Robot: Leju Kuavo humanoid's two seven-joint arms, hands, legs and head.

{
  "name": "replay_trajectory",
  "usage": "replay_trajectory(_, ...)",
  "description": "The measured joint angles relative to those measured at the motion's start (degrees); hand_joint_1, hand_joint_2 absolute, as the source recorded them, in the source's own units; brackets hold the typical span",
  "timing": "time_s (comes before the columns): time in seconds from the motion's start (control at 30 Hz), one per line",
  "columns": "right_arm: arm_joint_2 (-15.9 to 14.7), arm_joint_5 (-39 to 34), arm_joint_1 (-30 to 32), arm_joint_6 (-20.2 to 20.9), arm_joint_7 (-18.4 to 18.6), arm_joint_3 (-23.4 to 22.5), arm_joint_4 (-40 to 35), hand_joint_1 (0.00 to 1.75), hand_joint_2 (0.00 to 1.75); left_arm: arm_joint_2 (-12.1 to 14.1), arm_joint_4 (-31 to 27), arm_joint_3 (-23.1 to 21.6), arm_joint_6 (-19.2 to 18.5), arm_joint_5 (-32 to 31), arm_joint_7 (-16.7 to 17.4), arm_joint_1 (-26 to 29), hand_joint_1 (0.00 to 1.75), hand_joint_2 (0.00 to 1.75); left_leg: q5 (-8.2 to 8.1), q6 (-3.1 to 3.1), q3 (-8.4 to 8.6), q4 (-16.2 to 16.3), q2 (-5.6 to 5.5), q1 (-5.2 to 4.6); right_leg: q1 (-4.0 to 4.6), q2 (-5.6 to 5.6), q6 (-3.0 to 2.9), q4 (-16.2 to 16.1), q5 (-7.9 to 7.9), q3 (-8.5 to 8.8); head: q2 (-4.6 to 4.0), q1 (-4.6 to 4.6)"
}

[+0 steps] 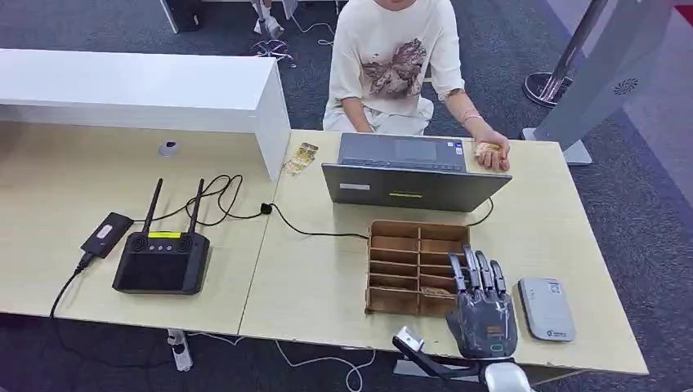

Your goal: Pass the card to the sensor for recognition and then transmit it.

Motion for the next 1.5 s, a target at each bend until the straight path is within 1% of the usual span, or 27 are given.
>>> replay_trajectory(0.13, 0.5, 0.0, 0.0, 0.0, -0.2, -0.4, 0.8, 0.05, 1.75, 0.0, 0.0, 0.0, -0.1, 0.0, 0.0, 0.0, 0.0, 0.0, 0.0, 0.0, 0.0, 0.0, 0.0, 0.0, 0.0, 0.0, 0.0, 0.0, 0.0, 0.0, 0.0, 0.0)
replay_trajectory(0.37, 1.2, 0.0, 0.1, -0.1, -0.8, -0.9, 1.6, 0.07, 1.75, 0.0, 0.0, 0.0, -0.2, 0.0, 0.0, 0.0, 0.0, 0.0, 0.0, 0.0, 0.0, 0.0, 0.0, 0.0, 0.0, 0.0, 0.0, 0.0, 0.0, 0.0, 0.0, 0.0)
replay_trajectory(0.43, 1.3, 0.0, 0.1, -0.1, -0.8, -1.0, 1.7, 0.1, 1.75, 0.0, 0.0, 0.0, -0.2, 0.1, 0.0, 0.0, 0.0, 0.0, 0.0, 0.0, 0.0, 0.0, 0.0, 0.0, 0.0, 0.0, 0.0, 0.0, 0.0, 0.0, 0.0, 0.0)
replay_trajectory(0.47, 1.4, 0.0, 0.1, -0.2, -0.8, -0.9, 1.7, 0.19, 1.75, 0.0, 0.0, 0.0, -0.2, 0.1, 0.0, 0.0, 0.0, 0.0, 0.0, 0.0, 0.0, 0.0, 0.0, 0.0, 0.0, 0.0, 0.0, 0.0, 0.0, 0.0, 0.0, 0.0)
replay_trajectory(0.5, 1.4, 0.0, 0.0, -0.2, -0.8, -1.0, 1.7, 0.21, 1.75, 0.0, 0.0, 0.0, -0.2, 0.1, 0.0, 0.0, 0.0, 0.0, 0.0, 0.0, 0.0, 0.0, 0.0, 0.0, 0.0, 0.0, 0.0, 0.0, 0.0, 0.0, 0.0, 0.0)
replay_trajectory(0.53, 1.4, 0.0, 0.0, -0.3, -0.8, -0.9, 1.7, 0.26, 1.75, 0.0, 0.0, 0.0, -0.2, 0.1, 0.0, 0.0, 0.0, 0.0, 0.0, 0.0, 0.0, 0.0, 0.0, 0.0, 0.0, 0.0, 0.0, 0.0, 0.0, 0.0, 0.0, 0.0)
replay_trajectory(0.57, 1.4, 0.0, 0.0, -0.3, -0.7, -0.9, 1.7, 0.37, 1.75, 0.0, 0.0, 0.0, -0.2, 0.1, 0.0, 0.0, 0.0, 0.0, 0.0, 0.0, 0.0, 0.0, 0.0, 0.0, 0.0, 0.0, 0.0, 0.0, 0.0, 0.0, 0.0, 0.0)
replay_trajectory(0.6, 1.4, 0.0, 0.0, -0.3, -0.6, -0.9, 1.7, 0.4, 1.75, 0.0, 0.0, 0.0, -0.2, 0.1, 0.0, 0.0, 0.0, 0.0, 0.0, 0.0, 0.0, 0.0, 0.0, 0.0, 0.0, 0.0, 0.0, 0.0, 0.0, 0.0, 0.0, 0.0)
replay_trajectory(0.63, 1.4, 0.0, 0.0, -0.3, -0.5, -0.9, 1.7, 0.38, 1.75, 0.0, 0.0, 0.0, -0.3, 0.1, 0.0, 0.0, 0.0, 0.0, 0.0, 0.0, -0.01, 0.0, 0.0, 0.0, 0.0, 0.0, 0.0, 0.0, 0.0, 0.0, 0.0, 0.0)
replay_trajectory(0.77, 1.4, 0.0, -0.1, -0.2, 0.4, -0.9, 1.6, 0.42, 1.75, 0.0, 0.0, 0.0, -0.3, 0.3, 0.0, 0.0, 0.0, 0.0, 0.0, 0.0, -0.01, 0.0, 0.0, 0.0, 0.0, 0.0, 0.0, 0.0, 0.0, 0.0, 0.0, 0.0)
replay_trajectory(0.83, 1.4, 0.0, -0.1, -0.3, 0.6, -0.8, 1.6, 0.4, 1.75, 0.0, 0.0, 0.0, -0.3, 0.3, 0.0, 0.0, 0.0, 0.0, 0.0, 0.0, -0.01, 0.0, 0.0, 0.0, 0.0, 0.0, 0.0, 0.0, 0.0, 0.0, 0.0, 0.0)
replay_trajectory(0.87, 1.4, 0.0, -0.1, -0.3, 0.7, -0.8, 1.5, 0.45, 1.75, 0.0, 0.0, 0.0, -0.3, 0.3, 0.0, 0.0, 0.0, 0.0, 0.0, 0.0, -0.01, 0.0, 0.0, 0.0, 0.0, 0.0, 0.0, 0.0, 0.0, 0.0, 0.0, 0.0)
replay_trajectory(1.07, 1.4, 0.0, -0.2, -0.8, 1.3, -0.3, 1.6, 0.42, 1.75, 0.0, 0.0, 0.0, -0.5, 0.6, -0.1, 0.0, 0.0, 0.0, 0.0, 0.0, 0.0, 0.0, 0.0, 0.0, 0.0, 0.0, 0.0, 0.0, 0.0, 0.0, 0.0, 0.0)
replay_trajectory(1.17, 1.4, 0.0, -0.3, -0.8, 1.4, 0.1, 1.6, 0.47, 1.75, 0.0, 0.0, 0.0, -0.6, 0.7, -0.1, 0.0, 0.0, 0.0, 0.0, 0.0, 0.0, 0.0, 0.0, 0.0, 0.0, 0.0, 0.0, 0.0, 0.0, 0.0, 0.0, 0.0)
replay_trajectory(1.2, 1.4, 0.0, -0.4, -0.8, 1.4, 0.2, 1.6, 0.52, 1.75, 0.0, 0.0, 0.0, -0.6, 0.7, -0.1, 0.0, 0.0, 0.0, 0.0, 0.0, 0.0, 0.0, 0.0, 0.0, 0.0, 0.0, 0.0, 0.0, 0.0, 0.0, 0.0, 0.0)
replay_trajectory(1.23, 1.4, 0.0, -0.3, -0.8, 1.4, 0.3, 1.6, 0.77, 1.75, 0.0, 0.0, 0.0, -0.7, 0.7, -0.1, 0.0, 0.0, 0.0, 0.0, 0.0, 0.0, 0.0, 0.0, 0.0, 0.0, 0.0, 0.0, 0.0, 0.0, 0.0, 0.0, 0.0)
replay_trajectory(1.27, 1.4, 0.0, -0.4, -0.8, 1.4, 0.3, 1.6, 0.8, 1.75, 0.0, 0.0, 0.0, -0.7, 0.7, -0.1, 0.0, 0.0, 0.0, 0.0, 0.0, 0.0, 0.0, 0.0, 0.0, 0.0, 0.0, 0.0, 0.0, 0.0, 0.0, 0.0, 0.0)
replay_trajectory(1.3, 1.4, 0.0, -0.4, -0.9, 1.4, 0.4, 1.6, 0.8, 1.75, 0.0, 0.0, 0.0, -0.7, 0.7, -0.1, 0.0, 0.0, 0.0, 0.0, 0.0, 0.0, 0.0, 0.0, 0.0, 0.0, 0.0, 0.0, 0.0, 0.0, 0.0, 0.0, 0.0)
replay_trajectory(1.33, 1.4, 0.0, -0.3, -1.0, 1.4, 0.5, 1.6, 0.75, 1.75, 0.0, 0.0, 0.0, -0.7, 0.7, -0.1, 0.0, 0.0, 0.0, 0.0, 0.0, 0.0, 0.0, 0.0, 0.0, 0.0, 0.0, 0.0, 0.0, 0.0, 0.0, 0.0, 0.0)
replay_trajectory(1.4, 1.4, 0.0, -0.3, -1.0, 1.4, 0.5, 1.6, 0.7, 1.75, 0.0, 0.0, 0.0, -0.7, 0.8, -0.1, 0.0, 0.0, 0.0, 0.0, 0.0, 0.0, 0.0, 0.0, 0.0, 0.0, 0.0, 0.0, 0.0, 0.0, 0.0, 0.0, 0.0)
replay_trajectory(1.43, 1.4, 0.0, -0.4, -1.0, 1.3, 0.6, 1.6, 0.72, 1.75, 0.0, 0.0, 0.0, -0.7, 0.8, -0.1, 0.0, 0.0, 0.0, 0.0, 0.0, 0.0, 0.0, 0.0, 0.0, 0.0, 0.0, 0.0, 0.0, 0.0, 0.0, 0.0, 0.0)
replay_trajectory(1.47, 1.4, 0.0, -0.4, -1.0, 1.3, 0.7, 1.6, 0.68, 1.75, 0.0, 0.0, 0.0, -0.7, 0.8, -0.1, 0.0, 0.0, 0.0, 0.0, 0.0, 0.0, 0.0, 0.0, 0.0, 0.0, 0.0, 0.0, 0.0, 0.0, 0.0, 0.0, 0.0)
replay_trajectory(1.5, 1.4, 0.0, -0.4, -1.0, 1.2, 0.7, 1.6, 0.7, 1.75, 0.0, 0.0, 0.0, -0.7, 0.8, -0.1, 0.0, 0.0, 0.0, 0.0, 0.0, 0.0, 0.0, 0.0, 0.0, 0.0, 0.0, 0.0, 0.0, 0.0, 0.0, 0.0, 0.0)
